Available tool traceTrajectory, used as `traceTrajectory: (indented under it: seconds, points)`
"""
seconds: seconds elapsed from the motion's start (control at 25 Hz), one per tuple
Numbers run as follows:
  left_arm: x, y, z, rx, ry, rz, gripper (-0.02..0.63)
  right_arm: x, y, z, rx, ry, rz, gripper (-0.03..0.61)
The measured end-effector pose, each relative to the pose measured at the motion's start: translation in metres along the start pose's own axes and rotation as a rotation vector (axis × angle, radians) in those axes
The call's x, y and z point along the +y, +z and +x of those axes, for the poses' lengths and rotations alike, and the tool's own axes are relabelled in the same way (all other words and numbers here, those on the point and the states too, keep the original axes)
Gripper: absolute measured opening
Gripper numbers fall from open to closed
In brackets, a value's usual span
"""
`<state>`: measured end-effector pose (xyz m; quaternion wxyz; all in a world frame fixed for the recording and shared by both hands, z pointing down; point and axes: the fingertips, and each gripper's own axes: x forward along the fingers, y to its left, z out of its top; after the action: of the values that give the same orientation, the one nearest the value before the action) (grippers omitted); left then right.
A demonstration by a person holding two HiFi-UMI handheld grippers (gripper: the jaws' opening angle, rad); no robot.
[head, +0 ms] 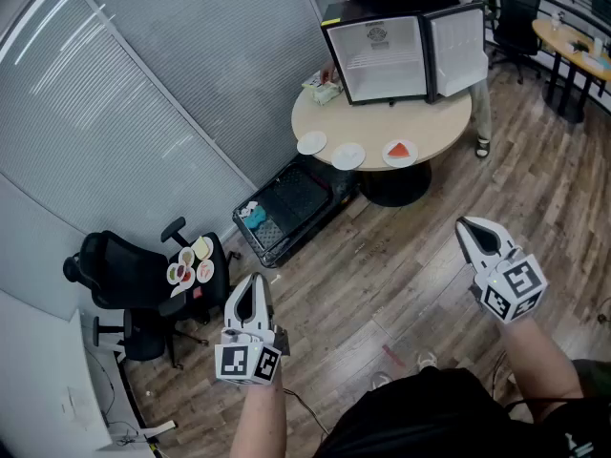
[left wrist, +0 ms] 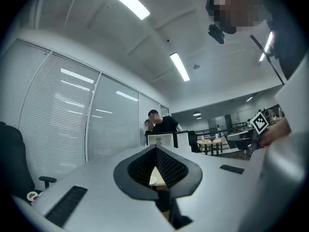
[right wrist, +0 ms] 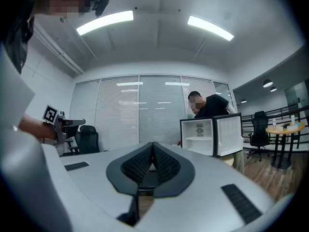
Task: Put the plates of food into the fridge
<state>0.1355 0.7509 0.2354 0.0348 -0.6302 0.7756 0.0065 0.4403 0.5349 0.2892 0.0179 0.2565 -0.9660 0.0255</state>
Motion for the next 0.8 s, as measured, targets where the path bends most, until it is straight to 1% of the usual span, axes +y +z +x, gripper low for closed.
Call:
traceTrajectory:
  seconds: [0.2,0.36,0.48,0.64,0.8]
  points:
    - [-0.019,-0.003,0.017,0.007,0.004,-0.021,0.005,-0.017,-0.001,0.007,-0.003,0.022,-0.002,0.006]
    - [-0.041,-0.013,0.032,0.016,0.013,-0.001,0.005,-0.038,-0.005,0.012,-0.01,0.053,0.017,0.006]
    - [-0.053,-0.012,0.047,0.016,0.024,0.01,0.005,-0.054,-0.012,0.017,-0.015,0.08,0.045,0.008]
    - [-0.05,-0.01,0.061,0.022,0.029,0.049,0.005,-0.066,-0.02,0.032,-0.008,0.069,0.065,0.006]
    - [-0.038,-0.02,0.084,0.032,0.01,0.067,0.005,-0.074,-0.025,0.049,0.001,0.061,0.058,0.006]
